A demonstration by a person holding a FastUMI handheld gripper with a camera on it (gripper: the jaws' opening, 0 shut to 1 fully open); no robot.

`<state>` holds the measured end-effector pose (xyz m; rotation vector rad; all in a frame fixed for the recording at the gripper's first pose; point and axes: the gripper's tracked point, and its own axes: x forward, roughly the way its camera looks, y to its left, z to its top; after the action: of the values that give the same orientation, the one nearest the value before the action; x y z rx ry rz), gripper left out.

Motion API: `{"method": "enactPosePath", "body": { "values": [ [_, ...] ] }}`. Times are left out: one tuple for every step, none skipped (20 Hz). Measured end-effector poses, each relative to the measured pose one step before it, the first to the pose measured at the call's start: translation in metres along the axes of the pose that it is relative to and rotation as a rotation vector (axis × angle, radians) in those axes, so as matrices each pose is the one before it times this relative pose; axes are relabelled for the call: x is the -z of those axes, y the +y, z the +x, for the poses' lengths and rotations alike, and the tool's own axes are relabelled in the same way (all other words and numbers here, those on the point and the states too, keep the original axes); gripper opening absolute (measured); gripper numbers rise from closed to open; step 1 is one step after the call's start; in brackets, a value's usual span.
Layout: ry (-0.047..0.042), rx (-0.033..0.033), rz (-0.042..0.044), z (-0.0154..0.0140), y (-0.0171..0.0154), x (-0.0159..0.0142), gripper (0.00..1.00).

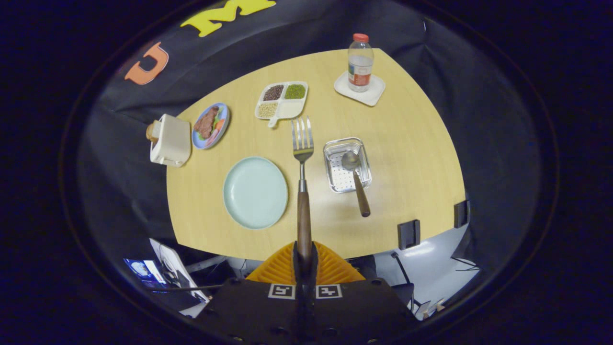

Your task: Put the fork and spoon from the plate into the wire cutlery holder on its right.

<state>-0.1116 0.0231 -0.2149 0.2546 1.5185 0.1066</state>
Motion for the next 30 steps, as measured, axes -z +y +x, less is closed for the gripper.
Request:
{"method": "enactPosePath", "body": {
  "values": [
    [0.0233,-0.00036,0.01554,0.00292,-0.00465,0.00461,0.01],
    [0.02726,-0.00247,0.02936,0.00413,-0.00438,0.00297,0.01],
    [0.02126,-0.00038,0.02422,0.00444,-0.0041,0.00141,0.01],
    [0.02125,0.00314,0.01706,0.00484,-0.00402,-0.00051,0.01],
    [0.01255,0.00533,0.01668,0.00311,-0.0036,-0.00188,0.01],
    [0.00973,0.00525,0.00994,0.0024,-0.00234,-0.00168,0.01],
    [0.00895,0.00295,0.00956,0.00207,-0.00183,-0.00094,0.01],
    [0.00802,0.00286,0.01034,0.00217,-0.00136,-0.00148,0.01],
    [0.01256,0.00254,0.00822,0.00215,-0.00008,-0.00205,0.01],
    [0.01767,-0.00395,0.01164,0.00258,-0.0001,-0.00174,0.01],
    [0.01937,-0.00402,0.01192,0.00251,0.00074,-0.00201,0.01],
    [0.01379,-0.00094,0.00836,0.00191,-0.00054,-0.00141,0.01],
    [0.00843,0.00581,0.00802,0.00258,-0.00039,-0.00143,0.01],
    [0.01041,0.00904,0.01001,0.00124,-0.00133,-0.00053,0.01],
    [0.00859,0.0062,0.0087,0.00185,-0.00094,-0.00276,0.01],
    [0.00524,0.00548,0.00644,0.00239,-0.00074,-0.00307,0.01],
    [0.00615,0.00271,0.00776,0.00201,-0.00021,-0.00223,0.01],
    [0.00155,0.00148,0.00713,0.00215,0.00059,-0.00354,0.01],
    [0.00432,0.00015,0.00443,-0.00058,0.00088,-0.00053,0.04],
    [0.00168,-0.00655,0.0041,0.0005,0.00215,-0.00213,0.04],
    [0.00146,-0.00391,0.00379,-0.00003,0.00274,-0.00095,0.05],
    [-0.0043,-0.00038,0.00477,0.00088,0.00121,-0.00127,0.09],
    [-0.00867,-0.00705,0.00687,-0.00293,0.00157,-0.00183,0.11],
    [-0.00764,0.00081,0.001,0.00112,0.0008,-0.00207,0.27],
    [-0.00888,-0.00129,-0.00265,-0.00114,0.0007,0.00108,0.39],
    [-0.01374,0.00342,-0.00564,-0.00259,0.00066,-0.0004,0.51],
    [-0.01807,0.0059,-0.01068,-0.00242,0.00021,0.0004,0.64],
    [-0.01886,0.01334,-0.01476,-0.00388,0.0002,-0.00018,0.76],
    [-0.02818,0.01342,-0.01967,-0.00533,-0.00083,0.00059,0.88],
    [-0.03765,0.00553,-0.02444,-0.00714,0.00144,-0.0015,0.9]
  ]
}}
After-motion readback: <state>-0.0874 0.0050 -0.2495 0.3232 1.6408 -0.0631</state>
